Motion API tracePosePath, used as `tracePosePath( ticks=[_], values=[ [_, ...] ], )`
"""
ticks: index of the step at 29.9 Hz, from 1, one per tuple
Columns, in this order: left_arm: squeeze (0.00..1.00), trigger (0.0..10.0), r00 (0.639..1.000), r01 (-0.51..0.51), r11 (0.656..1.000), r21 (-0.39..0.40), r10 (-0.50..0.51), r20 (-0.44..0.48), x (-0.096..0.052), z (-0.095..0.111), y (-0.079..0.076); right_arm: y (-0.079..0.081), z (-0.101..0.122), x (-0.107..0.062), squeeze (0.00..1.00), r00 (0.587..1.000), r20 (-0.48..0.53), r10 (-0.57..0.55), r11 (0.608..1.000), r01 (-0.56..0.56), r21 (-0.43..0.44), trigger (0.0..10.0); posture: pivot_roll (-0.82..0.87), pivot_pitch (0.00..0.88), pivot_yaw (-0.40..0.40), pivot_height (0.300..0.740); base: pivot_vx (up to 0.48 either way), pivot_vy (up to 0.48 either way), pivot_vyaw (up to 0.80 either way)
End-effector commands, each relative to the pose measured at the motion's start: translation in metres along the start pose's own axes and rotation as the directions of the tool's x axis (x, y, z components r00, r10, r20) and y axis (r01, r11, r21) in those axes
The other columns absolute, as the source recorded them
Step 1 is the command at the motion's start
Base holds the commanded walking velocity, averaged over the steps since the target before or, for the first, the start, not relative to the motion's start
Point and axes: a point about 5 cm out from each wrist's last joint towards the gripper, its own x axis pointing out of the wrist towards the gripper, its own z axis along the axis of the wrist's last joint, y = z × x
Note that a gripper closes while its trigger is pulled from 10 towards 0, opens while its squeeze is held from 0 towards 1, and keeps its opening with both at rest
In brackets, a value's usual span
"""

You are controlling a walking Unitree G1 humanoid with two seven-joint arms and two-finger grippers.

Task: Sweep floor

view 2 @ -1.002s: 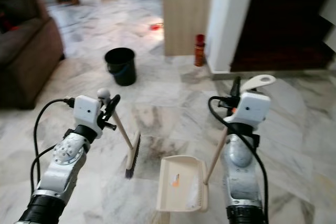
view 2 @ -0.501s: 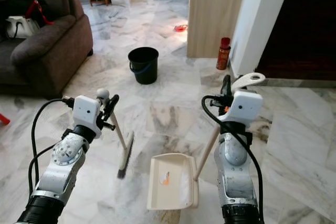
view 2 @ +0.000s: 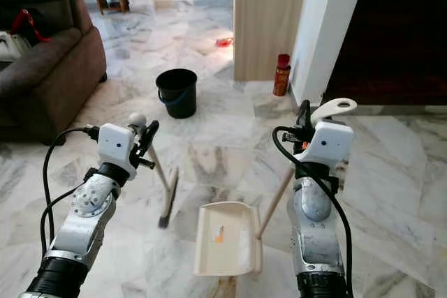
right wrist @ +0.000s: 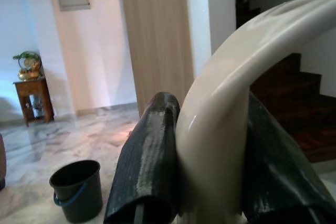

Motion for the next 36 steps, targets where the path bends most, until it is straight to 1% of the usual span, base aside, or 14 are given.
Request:
tracePosePath(
  ticks=[1,4,8,13,18,23,31,36],
  values=[
    [0.00,10.0,0.997,-0.003,0.999,0.037,0.001,0.071,0.005,0.014,0.001,0.003,0.011,0.004,0.00,0.998,0.057,0.010,1.000,-0.010,0.013,10.0,-0.07,0.000,0.050,0.740,0.337,0.000,0.00],
    [0.00,10.0,0.997,-0.008,0.999,0.037,0.006,0.073,0.005,0.014,0.002,0.004,0.012,0.005,0.00,0.998,0.060,0.017,1.000,-0.018,0.006,10.0,-0.07,0.000,0.046,0.740,0.339,0.000,0.35],
    [0.00,10.0,0.997,-0.013,0.999,0.035,0.010,0.080,0.007,0.014,0.002,0.006,0.010,0.005,0.00,0.998,0.057,0.023,1.000,-0.024,0.012,10.0,-0.06,0.000,0.042,0.740,0.339,0.000,0.71],
    [0.00,10.0,0.997,-0.014,0.999,0.034,0.012,0.082,0.007,0.014,0.002,0.007,0.011,0.006,0.00,0.998,0.061,0.025,0.999,-0.026,0.018,10.0,-0.06,0.000,0.043,0.740,0.340,0.000,0.00],
    [0.00,10.0,0.996,-0.015,0.999,0.035,0.012,0.090,0.011,0.016,0.002,0.006,0.012,0.009,0.00,0.997,0.068,0.025,1.000,-0.026,0.010,10.0,-0.06,0.000,0.046,0.740,0.340,0.000,0.00],
    [0.00,10.0,0.995,-0.018,0.999,0.037,0.014,0.103,0.016,0.020,0.003,0.007,0.013,0.010,0.00,0.997,0.069,0.027,1.000,-0.028,0.013,10.0,-0.05,0.000,0.049,0.740,0.341,0.000,0.53],
    [0.00,10.0,0.994,-0.022,0.999,0.038,0.018,0.104,0.018,0.021,0.003,0.006,0.017,0.012,0.00,0.996,0.081,0.027,0.999,-0.028,0.020,10.0,-0.06,0.001,0.050,0.740,0.344,0.000,0.00],
    [0.00,10.0,0.994,-0.025,0.999,0.035,0.021,0.105,0.019,0.022,0.004,0.007,0.020,0.015,0.00,0.996,0.088,0.029,0.999,-0.031,0.018,10.0,-0.05,0.028,0.054,0.740,0.346,0.000,0.00]
  ],
)
